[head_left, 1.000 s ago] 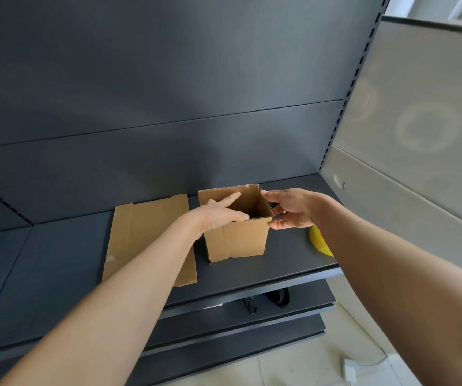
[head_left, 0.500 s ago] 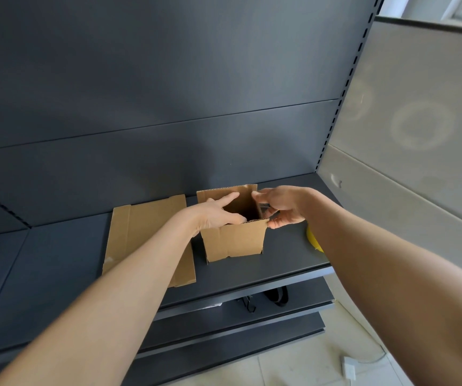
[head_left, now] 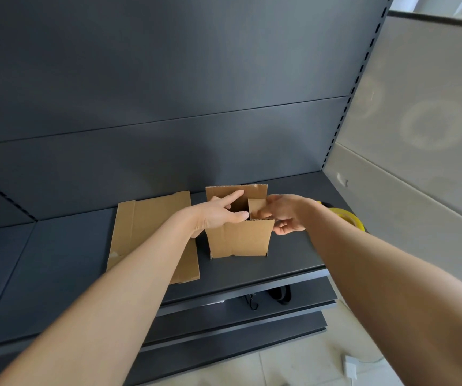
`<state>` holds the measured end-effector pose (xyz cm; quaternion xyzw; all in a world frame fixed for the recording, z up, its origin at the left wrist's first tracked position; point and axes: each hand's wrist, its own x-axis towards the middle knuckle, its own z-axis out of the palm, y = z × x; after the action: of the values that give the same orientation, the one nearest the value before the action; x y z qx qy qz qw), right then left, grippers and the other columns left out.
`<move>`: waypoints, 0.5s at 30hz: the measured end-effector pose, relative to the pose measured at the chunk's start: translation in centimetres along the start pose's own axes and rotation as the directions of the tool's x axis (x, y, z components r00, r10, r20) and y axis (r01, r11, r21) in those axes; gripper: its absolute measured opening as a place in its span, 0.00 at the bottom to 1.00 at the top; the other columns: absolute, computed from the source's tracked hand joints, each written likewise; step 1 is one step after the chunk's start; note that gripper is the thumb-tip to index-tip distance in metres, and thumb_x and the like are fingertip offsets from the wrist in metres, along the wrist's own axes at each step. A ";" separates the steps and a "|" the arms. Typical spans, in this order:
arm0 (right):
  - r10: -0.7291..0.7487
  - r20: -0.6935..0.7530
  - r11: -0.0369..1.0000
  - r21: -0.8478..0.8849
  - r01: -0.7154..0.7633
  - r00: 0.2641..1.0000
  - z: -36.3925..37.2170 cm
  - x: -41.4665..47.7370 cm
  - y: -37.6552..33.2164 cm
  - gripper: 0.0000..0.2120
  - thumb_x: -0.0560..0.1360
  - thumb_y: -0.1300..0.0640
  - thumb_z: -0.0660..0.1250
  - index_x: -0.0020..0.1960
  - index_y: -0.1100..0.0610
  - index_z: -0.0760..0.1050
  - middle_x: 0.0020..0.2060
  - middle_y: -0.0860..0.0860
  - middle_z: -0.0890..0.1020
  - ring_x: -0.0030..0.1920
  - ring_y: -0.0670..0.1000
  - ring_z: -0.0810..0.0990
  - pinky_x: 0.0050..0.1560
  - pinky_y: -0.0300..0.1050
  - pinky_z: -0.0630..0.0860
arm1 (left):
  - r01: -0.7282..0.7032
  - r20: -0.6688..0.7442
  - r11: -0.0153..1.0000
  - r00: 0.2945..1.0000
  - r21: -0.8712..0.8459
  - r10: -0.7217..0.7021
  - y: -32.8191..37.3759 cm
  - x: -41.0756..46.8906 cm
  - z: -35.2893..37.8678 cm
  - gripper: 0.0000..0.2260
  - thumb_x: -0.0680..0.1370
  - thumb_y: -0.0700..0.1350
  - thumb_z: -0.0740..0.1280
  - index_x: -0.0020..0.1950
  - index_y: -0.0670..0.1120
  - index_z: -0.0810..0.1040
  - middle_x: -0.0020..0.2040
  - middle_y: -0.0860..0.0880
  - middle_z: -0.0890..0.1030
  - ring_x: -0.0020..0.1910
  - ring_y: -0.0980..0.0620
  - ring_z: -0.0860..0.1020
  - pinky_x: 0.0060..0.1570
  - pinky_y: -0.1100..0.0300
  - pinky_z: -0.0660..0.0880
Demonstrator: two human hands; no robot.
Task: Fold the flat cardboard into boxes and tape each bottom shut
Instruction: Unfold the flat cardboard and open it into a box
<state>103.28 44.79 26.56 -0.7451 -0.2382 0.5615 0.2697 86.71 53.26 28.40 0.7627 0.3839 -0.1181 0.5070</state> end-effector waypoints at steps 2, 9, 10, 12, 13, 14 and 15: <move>0.016 -0.036 1.000 0.016 -0.015 0.999 0.5 1.0 0.2 0.15 0.77 0.63 0.65 0.61 0.52 0.72 0.41 0.53 0.74 0.35 0.48 0.70 0.33 0.37 0.71 | -0.026 0.004 0.993 1.000 -0.114 0.026 -0.6 -0.4 -0.2 0.32 0.78 0.53 0.65 0.75 0.66 0.50 0.76 0.51 0.52 0.75 0.45 0.53 0.71 0.42 0.52; 0.018 -0.010 0.994 0.111 -0.017 1.000 0.2 1.4 0.4 0.13 0.77 0.64 0.66 0.60 0.53 0.74 0.43 0.53 0.76 0.36 0.47 0.72 0.33 0.37 0.70 | -0.035 0.011 0.948 0.999 -0.317 0.041 -2.7 -0.8 -0.7 0.34 0.77 0.48 0.68 0.74 0.67 0.53 0.70 0.53 0.63 0.74 0.45 0.55 0.72 0.36 0.49; 0.014 -0.006 0.992 0.122 -0.013 1.000 0.2 1.4 0.5 0.13 0.77 0.63 0.67 0.60 0.53 0.75 0.43 0.53 0.76 0.37 0.48 0.72 0.34 0.37 0.70 | -0.035 0.010 0.946 0.999 -0.321 0.041 -2.9 -0.8 -0.7 0.34 0.76 0.48 0.68 0.74 0.66 0.53 0.67 0.54 0.66 0.74 0.45 0.56 0.72 0.35 0.49; 0.007 -0.011 0.993 0.121 -0.006 1.000 0.2 1.3 0.6 0.11 0.77 0.60 0.68 0.59 0.54 0.76 0.44 0.54 0.76 0.39 0.49 0.71 0.34 0.38 0.71 | -0.031 0.017 0.948 0.999 -0.317 0.038 -3.0 -0.8 -0.7 0.36 0.75 0.48 0.70 0.75 0.66 0.52 0.62 0.54 0.71 0.73 0.45 0.58 0.72 0.35 0.48; 0.005 -0.023 0.993 0.117 -0.002 1.000 0.2 1.2 0.7 0.10 0.76 0.59 0.68 0.57 0.54 0.76 0.45 0.54 0.75 0.40 0.49 0.70 0.34 0.39 0.71 | -0.028 0.019 0.949 0.999 -0.313 0.036 -3.0 -0.8 -0.7 0.37 0.74 0.49 0.70 0.75 0.65 0.51 0.61 0.54 0.73 0.73 0.45 0.59 0.72 0.35 0.48; 0.000 -0.038 0.994 0.114 0.004 0.999 0.3 1.0 0.7 0.08 0.76 0.58 0.69 0.55 0.54 0.77 0.44 0.54 0.75 0.40 0.50 0.70 0.34 0.39 0.71 | -0.026 0.015 0.950 0.999 -0.310 0.033 -3.0 -0.8 -0.6 0.38 0.74 0.49 0.71 0.75 0.65 0.51 0.61 0.54 0.73 0.73 0.45 0.60 0.71 0.35 0.49; -0.007 -0.051 0.993 0.117 0.013 0.999 0.3 0.9 0.7 0.08 0.76 0.58 0.69 0.55 0.54 0.77 0.44 0.54 0.76 0.39 0.50 0.70 0.34 0.39 0.71 | -0.023 0.008 0.951 1.000 -0.307 0.027 -3.0 -0.8 -0.6 0.38 0.73 0.49 0.71 0.75 0.65 0.52 0.61 0.53 0.74 0.72 0.45 0.61 0.71 0.36 0.50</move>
<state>103.21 44.92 25.37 -0.7408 -0.2017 0.5541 0.3218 83.92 54.00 27.13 0.6788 0.3849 -0.0551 0.6230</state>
